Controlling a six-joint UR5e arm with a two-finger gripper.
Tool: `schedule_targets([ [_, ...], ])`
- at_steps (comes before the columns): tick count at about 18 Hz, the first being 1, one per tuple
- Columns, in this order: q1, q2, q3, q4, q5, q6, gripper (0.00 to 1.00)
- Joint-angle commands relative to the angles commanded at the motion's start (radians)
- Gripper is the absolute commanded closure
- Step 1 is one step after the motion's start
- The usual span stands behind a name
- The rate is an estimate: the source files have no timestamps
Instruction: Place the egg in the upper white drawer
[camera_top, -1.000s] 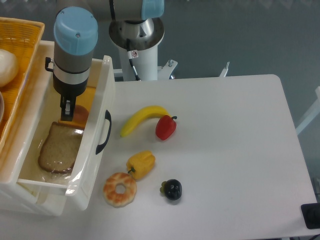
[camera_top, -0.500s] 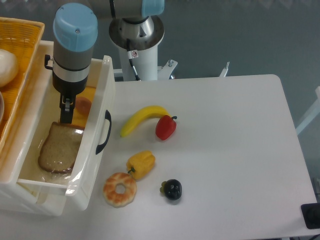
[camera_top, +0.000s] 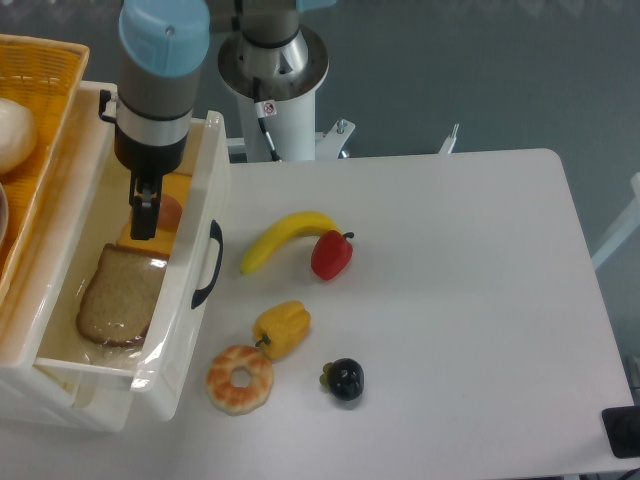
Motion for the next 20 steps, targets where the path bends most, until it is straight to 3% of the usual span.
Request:
schedule_targets([
  [4,0.038,0.043,-0.017,-0.034,-0.012,-0.029,0.00],
  [8,0.055,0.080,-0.017,-0.041,-0.012,-0.276,0.00],
  [11,0.066,0.089,-0.017,-0.040,-0.006,-0.353,0.00],
  [16,0.118,0.080,-0.015,-0.014,0.000,-0.546,0.00],
  [20,0.152,0.049,-0.014,0.037,0.112,-0.552,0.00],
])
